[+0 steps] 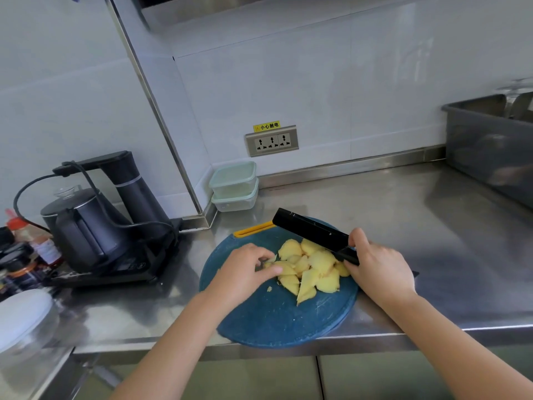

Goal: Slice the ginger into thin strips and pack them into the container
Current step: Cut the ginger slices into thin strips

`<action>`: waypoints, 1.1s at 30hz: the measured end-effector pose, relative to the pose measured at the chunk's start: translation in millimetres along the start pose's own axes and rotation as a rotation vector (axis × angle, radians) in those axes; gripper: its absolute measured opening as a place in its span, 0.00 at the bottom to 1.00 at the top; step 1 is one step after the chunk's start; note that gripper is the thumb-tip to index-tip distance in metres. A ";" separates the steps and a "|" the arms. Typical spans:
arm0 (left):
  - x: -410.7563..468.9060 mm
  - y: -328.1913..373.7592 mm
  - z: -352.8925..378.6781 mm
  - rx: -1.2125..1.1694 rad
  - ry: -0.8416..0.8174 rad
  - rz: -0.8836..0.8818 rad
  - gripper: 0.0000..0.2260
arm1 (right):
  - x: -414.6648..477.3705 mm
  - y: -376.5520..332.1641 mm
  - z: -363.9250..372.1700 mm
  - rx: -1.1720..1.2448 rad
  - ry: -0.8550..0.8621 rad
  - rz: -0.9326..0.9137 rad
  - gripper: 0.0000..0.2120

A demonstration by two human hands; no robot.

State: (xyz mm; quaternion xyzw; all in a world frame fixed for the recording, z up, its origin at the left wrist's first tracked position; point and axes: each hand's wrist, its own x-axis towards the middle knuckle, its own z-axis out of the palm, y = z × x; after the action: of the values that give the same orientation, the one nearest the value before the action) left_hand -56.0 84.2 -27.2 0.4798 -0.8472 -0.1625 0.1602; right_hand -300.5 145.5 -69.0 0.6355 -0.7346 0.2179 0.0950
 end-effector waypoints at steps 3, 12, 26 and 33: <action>6.8 2.5 3.5 0.053 -0.163 0.015 0.26 | -0.3 -1.6 -3.6 -0.019 -0.037 0.006 0.11; 6.5 3.5 -2.3 -0.057 -0.157 0.047 0.17 | -0.6 -1.8 -3.8 -0.014 -0.043 -0.011 0.12; 6.6 10.3 -1.6 0.027 -0.306 0.184 0.15 | -0.6 0.6 0.7 0.000 0.008 -0.026 0.12; 12.8 10.6 -2.1 0.083 -0.351 0.225 0.11 | -1.0 0.4 0.1 0.028 0.013 -0.020 0.13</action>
State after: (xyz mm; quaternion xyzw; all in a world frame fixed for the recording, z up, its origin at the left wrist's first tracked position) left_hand -69.4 78.0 -19.3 0.3527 -0.9163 -0.1895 0.0073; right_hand -300.7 146.4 -69.5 0.6427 -0.7244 0.2313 0.0928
